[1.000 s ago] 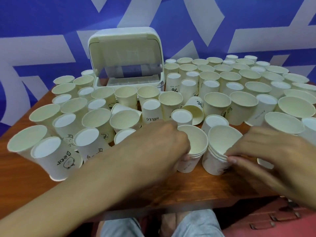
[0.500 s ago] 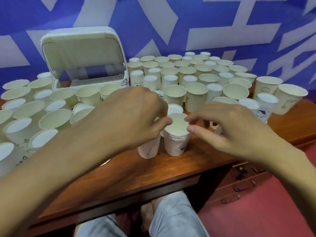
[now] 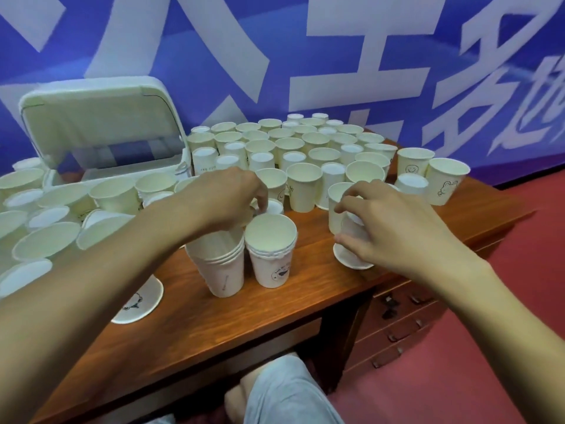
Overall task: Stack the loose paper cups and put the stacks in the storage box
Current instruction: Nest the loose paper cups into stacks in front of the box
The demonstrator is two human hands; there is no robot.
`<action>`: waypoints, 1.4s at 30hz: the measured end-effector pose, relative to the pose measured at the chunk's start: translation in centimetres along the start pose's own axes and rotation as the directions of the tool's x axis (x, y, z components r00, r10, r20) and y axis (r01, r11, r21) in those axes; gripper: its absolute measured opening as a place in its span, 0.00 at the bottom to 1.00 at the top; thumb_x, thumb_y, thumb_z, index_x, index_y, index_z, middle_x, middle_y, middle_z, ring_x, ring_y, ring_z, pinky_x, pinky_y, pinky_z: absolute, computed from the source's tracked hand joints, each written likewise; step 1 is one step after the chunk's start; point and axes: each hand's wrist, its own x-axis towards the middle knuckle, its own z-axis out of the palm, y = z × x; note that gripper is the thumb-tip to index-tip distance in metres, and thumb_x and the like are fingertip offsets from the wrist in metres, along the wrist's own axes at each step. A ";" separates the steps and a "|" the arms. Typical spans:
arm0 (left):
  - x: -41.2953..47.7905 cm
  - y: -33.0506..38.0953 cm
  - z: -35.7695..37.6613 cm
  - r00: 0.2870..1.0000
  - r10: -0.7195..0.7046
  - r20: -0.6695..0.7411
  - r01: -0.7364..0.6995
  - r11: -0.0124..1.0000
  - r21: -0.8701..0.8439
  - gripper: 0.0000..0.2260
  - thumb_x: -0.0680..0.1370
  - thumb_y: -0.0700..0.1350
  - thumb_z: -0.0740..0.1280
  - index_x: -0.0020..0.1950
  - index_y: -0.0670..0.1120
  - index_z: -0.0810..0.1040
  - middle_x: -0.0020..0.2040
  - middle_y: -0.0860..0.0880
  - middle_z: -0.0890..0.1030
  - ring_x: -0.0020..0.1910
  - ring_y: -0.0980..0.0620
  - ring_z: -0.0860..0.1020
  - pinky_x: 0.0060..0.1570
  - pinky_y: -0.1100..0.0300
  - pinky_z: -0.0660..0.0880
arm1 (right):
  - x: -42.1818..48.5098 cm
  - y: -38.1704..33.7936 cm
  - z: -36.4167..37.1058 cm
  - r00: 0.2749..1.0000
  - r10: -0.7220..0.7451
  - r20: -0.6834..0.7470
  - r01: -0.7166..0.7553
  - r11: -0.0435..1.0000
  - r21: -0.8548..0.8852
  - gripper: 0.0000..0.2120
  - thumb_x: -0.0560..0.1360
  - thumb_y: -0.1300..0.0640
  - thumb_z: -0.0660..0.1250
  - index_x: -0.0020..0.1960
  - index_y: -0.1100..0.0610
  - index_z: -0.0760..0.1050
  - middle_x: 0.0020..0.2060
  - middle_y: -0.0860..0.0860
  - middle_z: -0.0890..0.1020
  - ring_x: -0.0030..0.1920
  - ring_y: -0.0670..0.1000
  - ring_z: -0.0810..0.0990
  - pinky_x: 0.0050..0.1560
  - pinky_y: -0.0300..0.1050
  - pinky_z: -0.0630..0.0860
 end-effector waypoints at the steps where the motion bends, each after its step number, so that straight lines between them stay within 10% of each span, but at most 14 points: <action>1: 0.2 0.0 0.0 1.000 0.008 0.011 -0.008 1.000 -0.007 0.09 0.75 0.46 0.70 0.53 0.57 0.81 0.53 0.53 0.81 0.49 0.53 0.77 0.49 0.52 0.79 | 0.1 0.1 0.0 1.000 0.009 0.012 -0.008 1.000 -0.019 0.23 0.75 0.37 0.64 0.66 0.46 0.75 0.62 0.44 0.75 0.61 0.49 0.72 0.46 0.50 0.79; 15: 1.6 -0.1 -0.2 0.990 0.056 0.131 -0.045 0.996 -0.083 0.10 0.75 0.42 0.70 0.53 0.54 0.75 0.50 0.52 0.78 0.46 0.52 0.74 0.43 0.58 0.75 | 0.3 -0.6 -0.4 0.982 -0.047 0.182 0.010 0.980 0.200 0.24 0.73 0.55 0.68 0.69 0.46 0.72 0.68 0.43 0.71 0.67 0.48 0.69 0.61 0.47 0.73; 22: 1.6 -1.0 0.0 0.986 0.068 0.154 -0.045 0.989 -0.144 0.31 0.75 0.51 0.72 0.74 0.59 0.62 0.65 0.51 0.77 0.52 0.53 0.73 0.55 0.54 0.76 | 1.3 -0.7 -0.3 0.971 -0.056 0.233 0.001 0.973 0.232 0.25 0.69 0.66 0.67 0.61 0.46 0.71 0.56 0.45 0.77 0.59 0.50 0.73 0.54 0.50 0.75; 29: 0.9 -1.7 -0.5 0.996 0.078 0.051 -0.070 0.988 -0.139 0.31 0.75 0.58 0.70 0.75 0.57 0.63 0.56 0.51 0.71 0.48 0.53 0.68 0.49 0.61 0.66 | 1.7 -0.6 -0.8 0.992 -0.017 0.123 -0.025 0.942 0.334 0.20 0.68 0.51 0.76 0.53 0.47 0.68 0.43 0.40 0.70 0.46 0.46 0.69 0.43 0.44 0.66; 36: 0.7 -1.3 -0.1 0.996 0.049 -0.079 -0.065 0.974 -0.219 0.26 0.70 0.55 0.73 0.64 0.50 0.70 0.59 0.50 0.74 0.54 0.49 0.74 0.51 0.54 0.74 | 1.4 -1.8 1.0 0.955 -0.086 0.282 0.043 0.987 0.157 0.45 0.70 0.35 0.68 0.78 0.43 0.48 0.76 0.42 0.57 0.69 0.50 0.71 0.59 0.53 0.76; 42: 1.8 -1.0 -0.5 0.998 0.057 -0.035 -0.063 0.975 -0.213 0.29 0.67 0.54 0.77 0.60 0.49 0.67 0.57 0.49 0.77 0.49 0.49 0.74 0.42 0.58 0.73 | 3.5 -2.0 1.5 0.899 -0.268 0.346 0.177 0.945 0.274 0.40 0.66 0.32 0.65 0.74 0.35 0.54 0.70 0.37 0.68 0.67 0.45 0.72 0.60 0.52 0.75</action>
